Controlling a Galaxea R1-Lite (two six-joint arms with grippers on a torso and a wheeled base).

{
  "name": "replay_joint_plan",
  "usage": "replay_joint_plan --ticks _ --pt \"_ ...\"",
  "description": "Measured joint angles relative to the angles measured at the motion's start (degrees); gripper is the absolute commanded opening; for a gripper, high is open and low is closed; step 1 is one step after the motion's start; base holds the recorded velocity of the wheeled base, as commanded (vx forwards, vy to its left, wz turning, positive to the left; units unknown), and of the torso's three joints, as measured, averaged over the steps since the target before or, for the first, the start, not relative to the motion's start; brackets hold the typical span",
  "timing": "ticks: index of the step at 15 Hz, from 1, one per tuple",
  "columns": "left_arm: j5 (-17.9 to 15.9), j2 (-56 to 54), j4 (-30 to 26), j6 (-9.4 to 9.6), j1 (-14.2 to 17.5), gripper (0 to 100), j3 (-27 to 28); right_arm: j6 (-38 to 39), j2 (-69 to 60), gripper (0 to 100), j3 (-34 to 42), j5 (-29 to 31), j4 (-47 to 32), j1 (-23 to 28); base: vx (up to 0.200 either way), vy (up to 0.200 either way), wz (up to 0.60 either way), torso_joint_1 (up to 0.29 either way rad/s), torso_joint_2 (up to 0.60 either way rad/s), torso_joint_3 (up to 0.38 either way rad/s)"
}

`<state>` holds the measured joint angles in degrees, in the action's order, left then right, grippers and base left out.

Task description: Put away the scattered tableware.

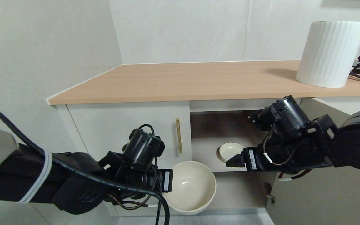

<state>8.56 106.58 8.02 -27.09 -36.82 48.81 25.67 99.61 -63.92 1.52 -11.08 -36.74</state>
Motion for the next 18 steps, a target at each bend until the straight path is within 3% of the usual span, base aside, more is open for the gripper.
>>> replay_joint_plan --ticks 8,17,18 --pt "0.4 1.3 0.2 -0.37 -2.9 0 -0.9 0.4 2.6 100 1.3 1.7 -0.1 -6.8 0.0 0.0 0.0 0.0 0.0 0.0" --pt "1.7 -2.6 0.0 -0.33 -5.6 0 -1.9 2.2 8.9 100 0.7 2.4 2.5 -7.7 0.0 0.0 0.0 0.0 0.0 0.0" --pt "1.7 -2.8 0.0 -0.33 -5.7 0 -1.9 2.2 9.0 0 0.7 2.3 2.5 -7.7 0.0 0.0 0.0 0.0 0.0 0.0"
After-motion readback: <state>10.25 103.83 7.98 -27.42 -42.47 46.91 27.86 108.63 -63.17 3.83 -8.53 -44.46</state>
